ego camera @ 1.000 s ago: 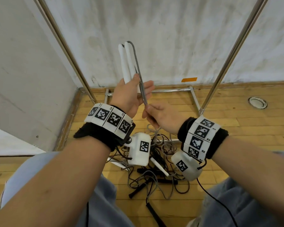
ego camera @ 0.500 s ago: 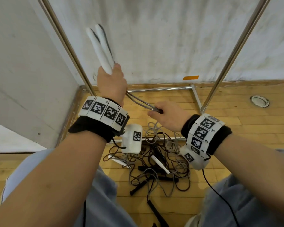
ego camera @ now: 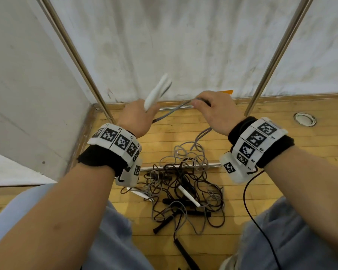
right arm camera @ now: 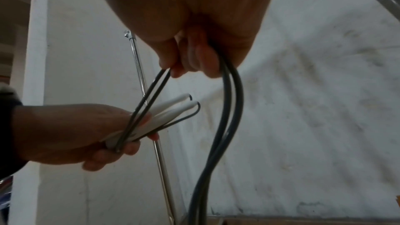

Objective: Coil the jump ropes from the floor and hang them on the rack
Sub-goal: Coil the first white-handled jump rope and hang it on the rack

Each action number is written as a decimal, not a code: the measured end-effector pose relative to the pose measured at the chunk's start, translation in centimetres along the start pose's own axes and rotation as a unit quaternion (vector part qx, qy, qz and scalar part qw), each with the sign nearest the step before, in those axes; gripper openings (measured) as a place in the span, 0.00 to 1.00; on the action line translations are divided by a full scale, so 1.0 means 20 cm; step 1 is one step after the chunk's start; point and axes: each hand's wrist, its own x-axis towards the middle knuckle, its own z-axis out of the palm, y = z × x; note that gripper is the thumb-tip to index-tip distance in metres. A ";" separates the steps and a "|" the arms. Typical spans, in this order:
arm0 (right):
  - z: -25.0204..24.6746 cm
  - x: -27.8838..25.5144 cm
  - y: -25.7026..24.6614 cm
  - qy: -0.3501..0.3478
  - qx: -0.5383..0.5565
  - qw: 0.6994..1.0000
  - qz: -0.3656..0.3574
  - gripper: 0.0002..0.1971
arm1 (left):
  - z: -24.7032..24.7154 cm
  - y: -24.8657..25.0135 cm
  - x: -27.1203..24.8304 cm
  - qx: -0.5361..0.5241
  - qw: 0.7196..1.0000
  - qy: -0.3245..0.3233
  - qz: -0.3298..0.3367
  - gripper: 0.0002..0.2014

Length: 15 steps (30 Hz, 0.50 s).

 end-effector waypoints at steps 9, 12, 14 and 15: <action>-0.06 0.03 0.01 0.089 -0.015 0.996 -0.001 0.14 | 0.08 0.09 -0.07 0.030 0.986 -0.137 0.093 0.26; -0.07 0.03 -0.01 0.068 -0.012 0.998 -0.009 0.13 | 0.13 0.11 -0.09 0.136 0.969 -0.166 0.121 0.20; -0.06 0.02 -0.02 0.050 -0.024 0.998 -0.021 0.13 | 0.16 0.11 -0.11 0.190 0.957 -0.177 0.129 0.13; -0.06 0.02 -0.03 0.048 -0.026 0.998 -0.018 0.14 | 0.18 0.11 -0.12 0.198 0.954 -0.180 0.134 0.11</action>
